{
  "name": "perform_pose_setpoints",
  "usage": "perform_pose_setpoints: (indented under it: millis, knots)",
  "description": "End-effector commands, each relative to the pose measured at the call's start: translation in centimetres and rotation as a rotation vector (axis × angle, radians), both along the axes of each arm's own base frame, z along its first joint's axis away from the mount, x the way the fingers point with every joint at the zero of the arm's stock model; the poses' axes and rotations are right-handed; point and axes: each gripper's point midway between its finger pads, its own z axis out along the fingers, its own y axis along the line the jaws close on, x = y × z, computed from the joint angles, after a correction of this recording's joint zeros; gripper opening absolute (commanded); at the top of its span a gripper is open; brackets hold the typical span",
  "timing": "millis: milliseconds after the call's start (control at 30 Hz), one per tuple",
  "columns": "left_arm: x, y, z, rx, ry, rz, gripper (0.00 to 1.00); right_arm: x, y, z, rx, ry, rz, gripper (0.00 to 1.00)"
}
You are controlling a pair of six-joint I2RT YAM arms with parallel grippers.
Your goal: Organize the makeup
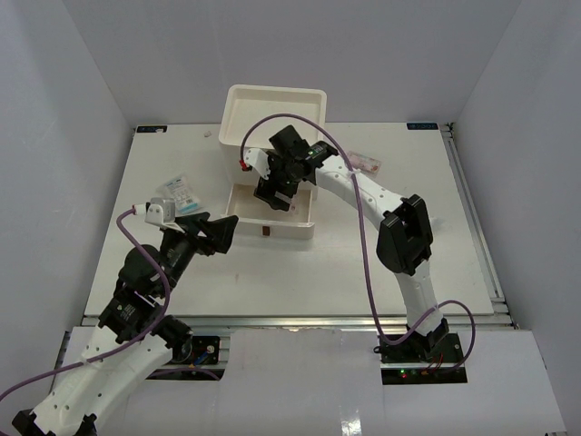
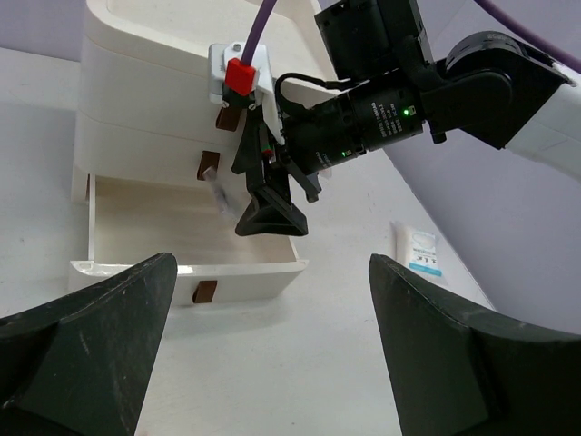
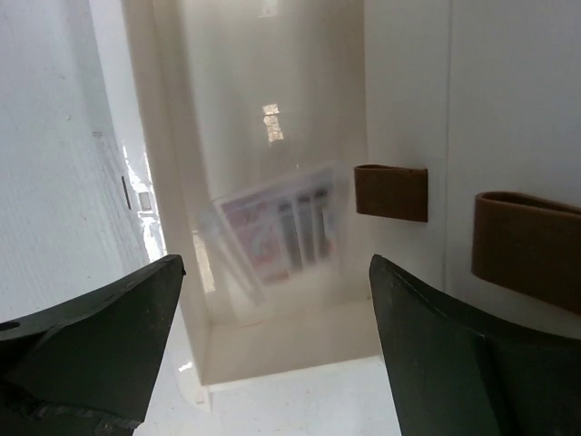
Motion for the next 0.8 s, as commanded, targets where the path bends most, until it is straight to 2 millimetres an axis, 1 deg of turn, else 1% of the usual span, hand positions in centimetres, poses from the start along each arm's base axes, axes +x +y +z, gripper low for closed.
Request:
perform_pose_setpoints:
  millis: [0, 100, 133, 200, 233, 267, 333, 367, 433, 467, 533, 600, 700, 767]
  knots:
    - [0.1, -0.3, -0.7, 0.019, 0.012, -0.012, 0.98, -1.1, -0.1, 4.9, 0.118, -0.034, 0.015, 0.9]
    - [0.0, -0.4, -0.6, 0.019, 0.008, -0.021, 0.98, -2.8, -0.9, 6.5, 0.135, -0.028, 0.053, 0.9]
    - [-0.1, -0.4, -0.5, 0.017, 0.005, -0.025, 0.98, -3.8, -1.1, 7.5, 0.155, -0.026, 0.081, 0.9]
    - [-0.1, -0.6, -0.6, 0.018, 0.006, -0.031, 0.98, -6.3, -1.8, 8.1, 0.184, 0.007, 0.148, 0.9]
    - [-0.1, -0.6, -0.6, 0.02, 0.006, -0.033, 0.98, -7.4, -2.6, 10.0, 0.209, -0.021, 0.166, 0.9]
    - [-0.1, -0.7, -0.6, 0.021, 0.005, -0.038, 0.98, -8.1, -3.3, 10.7, 0.218, -0.039, 0.179, 0.9]
    - [-0.1, -0.9, -0.6, 0.023, 0.004, -0.046, 0.98, -8.4, -5.3, 11.6, 0.221, -0.069, 0.162, 0.9]
    - [-0.1, -0.9, -0.6, 0.024, 0.004, -0.049, 0.98, -8.7, -5.9, 11.8, 0.221, -0.076, 0.16, 0.9]
    - [-0.1, -1.1, -0.7, 0.025, 0.004, -0.057, 0.98, -6.5, -9.8, 11.4, 0.209, -0.08, 0.06, 0.9]
    - [-0.2, -1.1, -0.6, 0.024, 0.002, -0.061, 0.98, -5.7, -11.6, 10.9, 0.203, -0.071, 0.016, 0.9]
    - [-0.2, -1.2, -0.6, 0.024, -0.001, -0.066, 0.98, -2.4, -16.1, 9.6, 0.181, -0.067, -0.123, 0.9]
    - [-0.1, -1.4, -0.7, 0.025, -0.002, -0.073, 0.98, 0.7, -19.8, 7.9, 0.142, -0.071, -0.246, 0.9]
    - [-0.1, -1.7, -0.9, 0.031, 0.003, -0.083, 0.98, 4.9, -23.9, 4.6, 0.061, -0.054, -0.383, 0.9]
    - [0.0, -1.8, -1.0, 0.034, 0.006, -0.086, 0.98, 7.9, -25.5, 2.2, -0.006, -0.05, -0.426, 0.9]
